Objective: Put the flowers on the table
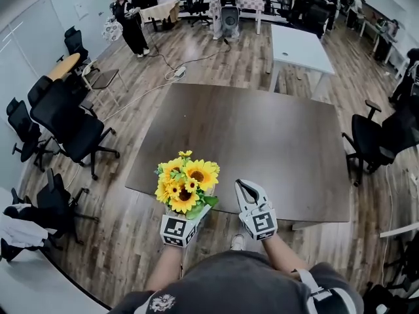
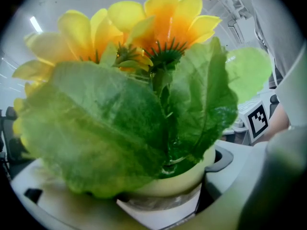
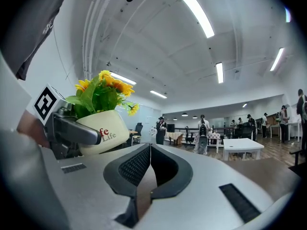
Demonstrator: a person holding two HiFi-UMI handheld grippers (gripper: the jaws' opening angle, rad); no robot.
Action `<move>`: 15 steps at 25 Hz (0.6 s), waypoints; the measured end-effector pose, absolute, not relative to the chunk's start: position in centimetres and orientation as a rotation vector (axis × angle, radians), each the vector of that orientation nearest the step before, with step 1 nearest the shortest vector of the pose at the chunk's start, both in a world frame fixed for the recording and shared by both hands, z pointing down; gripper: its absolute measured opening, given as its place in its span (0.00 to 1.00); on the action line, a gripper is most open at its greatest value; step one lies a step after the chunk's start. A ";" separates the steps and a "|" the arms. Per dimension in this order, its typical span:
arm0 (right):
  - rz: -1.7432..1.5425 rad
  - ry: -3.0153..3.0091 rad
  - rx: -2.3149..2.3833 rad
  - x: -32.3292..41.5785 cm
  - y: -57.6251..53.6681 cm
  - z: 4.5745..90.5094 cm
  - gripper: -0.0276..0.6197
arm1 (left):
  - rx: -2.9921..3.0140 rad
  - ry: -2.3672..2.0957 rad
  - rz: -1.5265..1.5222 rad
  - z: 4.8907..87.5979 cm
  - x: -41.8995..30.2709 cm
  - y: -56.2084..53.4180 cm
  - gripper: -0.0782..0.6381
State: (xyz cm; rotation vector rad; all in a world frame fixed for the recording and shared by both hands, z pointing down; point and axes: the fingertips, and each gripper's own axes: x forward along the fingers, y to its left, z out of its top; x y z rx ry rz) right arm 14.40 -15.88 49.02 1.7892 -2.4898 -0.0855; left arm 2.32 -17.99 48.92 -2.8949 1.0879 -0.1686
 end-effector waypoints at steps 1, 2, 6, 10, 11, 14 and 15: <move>-0.082 -2.490 1.790 15.1 -16.3 49.1 0.08 | -2.891 1.085 -0.175 48.9 3.1 -18.5 0.89; -0.080 -2.492 1.789 15.8 -16.8 49.2 0.08 | -2.885 1.084 -0.182 48.9 3.8 -18.9 0.89; -0.086 -2.514 1.739 17.2 -17.8 49.6 0.08 | -2.877 1.089 -0.184 49.2 6.1 -19.8 0.89; -0.101 -2.524 1.667 17.1 -19.2 49.6 0.08 | -2.882 1.098 -0.166 49.2 7.1 -21.2 0.89; -0.111 -2.521 1.656 17.0 -19.6 49.4 0.08 | -2.883 1.099 -0.172 49.3 7.2 -21.8 0.89; -0.190 -2.509 1.625 16.4 -20.7 49.0 0.08 | -2.883 1.108 -0.192 49.6 7.1 -23.6 0.89; -0.219 -2.510 1.613 16.1 -21.2 49.1 0.08 | -2.888 1.105 -0.193 49.8 7.0 -24.2 0.89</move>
